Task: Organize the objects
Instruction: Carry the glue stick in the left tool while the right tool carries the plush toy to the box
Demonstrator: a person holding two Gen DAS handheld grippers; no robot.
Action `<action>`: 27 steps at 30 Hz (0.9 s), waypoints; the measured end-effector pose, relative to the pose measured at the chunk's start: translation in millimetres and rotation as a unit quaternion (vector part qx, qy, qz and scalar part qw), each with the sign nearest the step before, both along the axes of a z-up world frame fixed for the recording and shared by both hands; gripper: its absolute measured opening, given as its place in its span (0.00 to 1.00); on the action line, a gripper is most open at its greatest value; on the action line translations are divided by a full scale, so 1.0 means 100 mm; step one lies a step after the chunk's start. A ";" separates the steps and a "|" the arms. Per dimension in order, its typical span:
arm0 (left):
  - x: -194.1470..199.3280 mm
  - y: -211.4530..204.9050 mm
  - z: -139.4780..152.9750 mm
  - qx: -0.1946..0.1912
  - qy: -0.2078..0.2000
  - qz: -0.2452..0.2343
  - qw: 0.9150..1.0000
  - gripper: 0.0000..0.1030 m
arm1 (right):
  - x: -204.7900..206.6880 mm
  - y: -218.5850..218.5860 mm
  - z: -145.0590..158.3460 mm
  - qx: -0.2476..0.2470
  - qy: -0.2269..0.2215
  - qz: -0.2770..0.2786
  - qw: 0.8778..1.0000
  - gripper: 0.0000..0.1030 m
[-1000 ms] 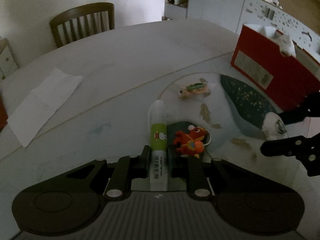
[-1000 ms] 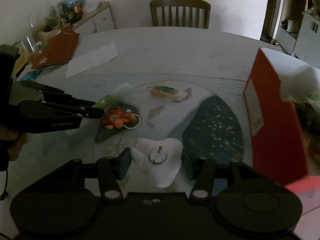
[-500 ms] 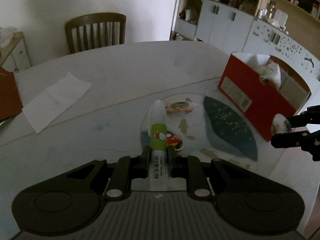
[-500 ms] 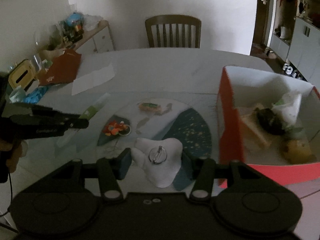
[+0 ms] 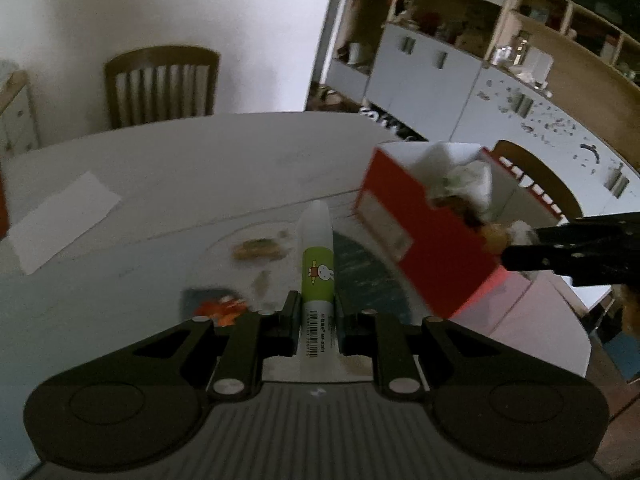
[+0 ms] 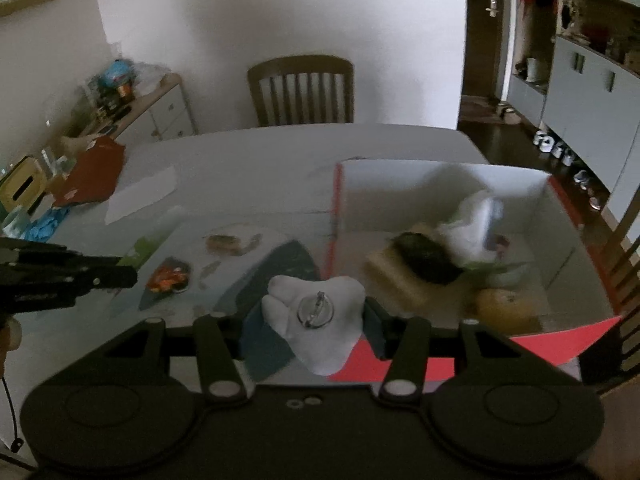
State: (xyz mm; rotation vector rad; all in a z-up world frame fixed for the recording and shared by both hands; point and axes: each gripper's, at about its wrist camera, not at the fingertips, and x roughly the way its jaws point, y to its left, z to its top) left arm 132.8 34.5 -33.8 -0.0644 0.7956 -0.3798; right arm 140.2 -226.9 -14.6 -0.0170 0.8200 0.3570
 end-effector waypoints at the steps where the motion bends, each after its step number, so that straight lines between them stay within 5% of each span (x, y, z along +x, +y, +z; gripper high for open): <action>1: 0.00 -0.09 0.03 -0.002 -0.002 -0.005 1.000 0.16 | 0.00 -0.07 0.00 0.001 -0.001 -0.003 1.000 0.50; 27: 0.36 -1.84 0.12 0.028 -0.011 -0.113 0.993 0.16 | 0.43 -1.38 -0.11 0.006 -0.019 -0.043 0.999 0.50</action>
